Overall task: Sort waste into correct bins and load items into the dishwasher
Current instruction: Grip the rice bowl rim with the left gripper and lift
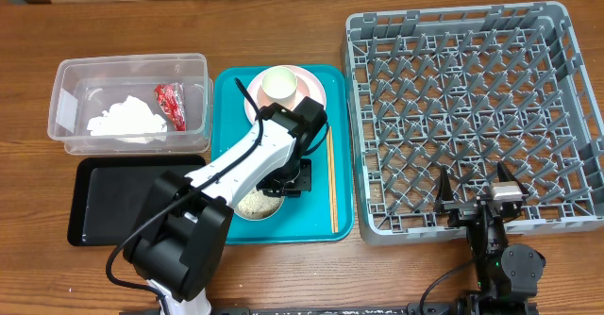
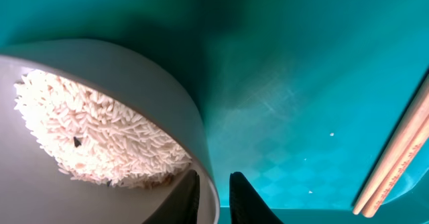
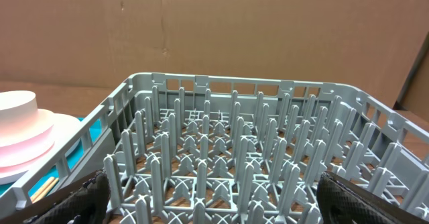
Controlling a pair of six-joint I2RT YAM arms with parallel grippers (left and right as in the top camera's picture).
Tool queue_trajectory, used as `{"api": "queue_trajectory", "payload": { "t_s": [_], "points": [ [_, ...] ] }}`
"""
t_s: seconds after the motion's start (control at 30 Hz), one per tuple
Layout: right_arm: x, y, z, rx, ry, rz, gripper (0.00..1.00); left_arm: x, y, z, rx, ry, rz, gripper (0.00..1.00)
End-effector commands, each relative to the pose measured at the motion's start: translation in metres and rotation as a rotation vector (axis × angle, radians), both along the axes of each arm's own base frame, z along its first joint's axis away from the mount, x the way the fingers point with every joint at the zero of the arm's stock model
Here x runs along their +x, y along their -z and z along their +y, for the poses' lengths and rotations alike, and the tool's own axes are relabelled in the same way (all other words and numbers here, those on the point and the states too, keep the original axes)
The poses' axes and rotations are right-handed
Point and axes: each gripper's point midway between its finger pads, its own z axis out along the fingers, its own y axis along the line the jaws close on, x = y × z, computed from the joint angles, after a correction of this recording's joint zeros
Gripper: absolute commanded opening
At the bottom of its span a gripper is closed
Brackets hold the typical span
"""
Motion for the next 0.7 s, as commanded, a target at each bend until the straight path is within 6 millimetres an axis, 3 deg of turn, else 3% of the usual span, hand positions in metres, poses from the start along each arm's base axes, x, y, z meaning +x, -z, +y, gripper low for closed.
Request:
{"api": "queue_trajectory", "payload": {
  "t_s": [0.0, 0.2, 0.67],
  "points": [
    [0.0, 0.0017, 0.001, -0.004, -0.006, -0.005, 1.0, -0.001, -0.0015, 0.0004, 0.008, -0.003, -0.015, 0.18],
    [0.0, 0.0017, 0.001, -0.004, -0.006, -0.005, 1.0, -0.0011, -0.0016, 0.0005, 0.009, -0.003, -0.015, 0.07],
    [0.0, 0.0017, 0.001, -0.004, -0.006, -0.005, 1.0, -0.0063, 0.0065, 0.0037, 0.015, -0.003, -0.005, 0.08]
  ]
}}
